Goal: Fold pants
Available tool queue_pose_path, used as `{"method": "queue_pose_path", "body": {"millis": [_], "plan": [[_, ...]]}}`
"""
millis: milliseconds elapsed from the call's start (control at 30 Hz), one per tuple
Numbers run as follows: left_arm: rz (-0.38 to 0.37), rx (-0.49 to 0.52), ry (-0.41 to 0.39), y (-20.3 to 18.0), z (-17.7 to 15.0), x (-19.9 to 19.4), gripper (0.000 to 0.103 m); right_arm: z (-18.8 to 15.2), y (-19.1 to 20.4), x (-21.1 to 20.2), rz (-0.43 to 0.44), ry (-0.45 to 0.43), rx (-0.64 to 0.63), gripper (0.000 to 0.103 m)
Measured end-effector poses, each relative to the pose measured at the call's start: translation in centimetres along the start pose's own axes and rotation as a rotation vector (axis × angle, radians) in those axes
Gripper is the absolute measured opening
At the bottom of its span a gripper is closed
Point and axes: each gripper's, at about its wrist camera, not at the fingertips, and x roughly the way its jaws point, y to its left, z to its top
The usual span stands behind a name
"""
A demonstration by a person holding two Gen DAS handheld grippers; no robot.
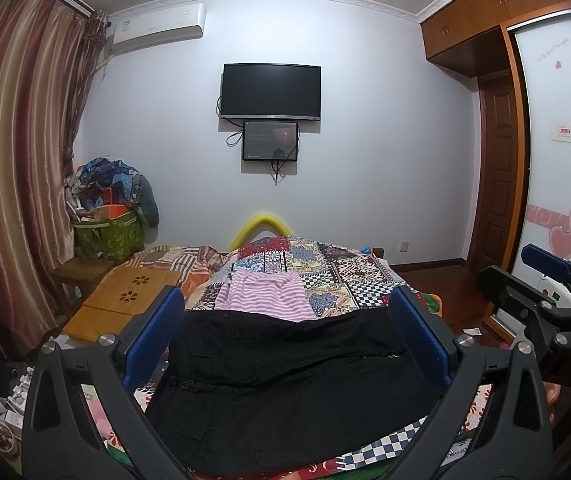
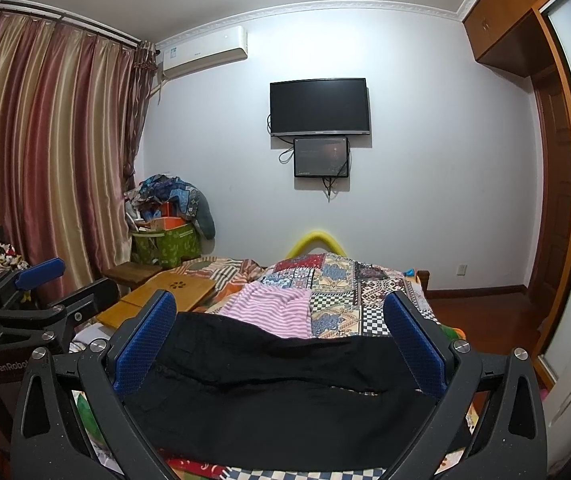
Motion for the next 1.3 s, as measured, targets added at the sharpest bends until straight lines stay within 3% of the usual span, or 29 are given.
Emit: {"method": "queue_pose_path", "body": {"millis": [1300], "plan": [[0.003,0.007,0.026,0.0,0.1,0.8,0.103,-0.8,-0.1,1.3,0.006,0.023,0.017,0.103]]}}
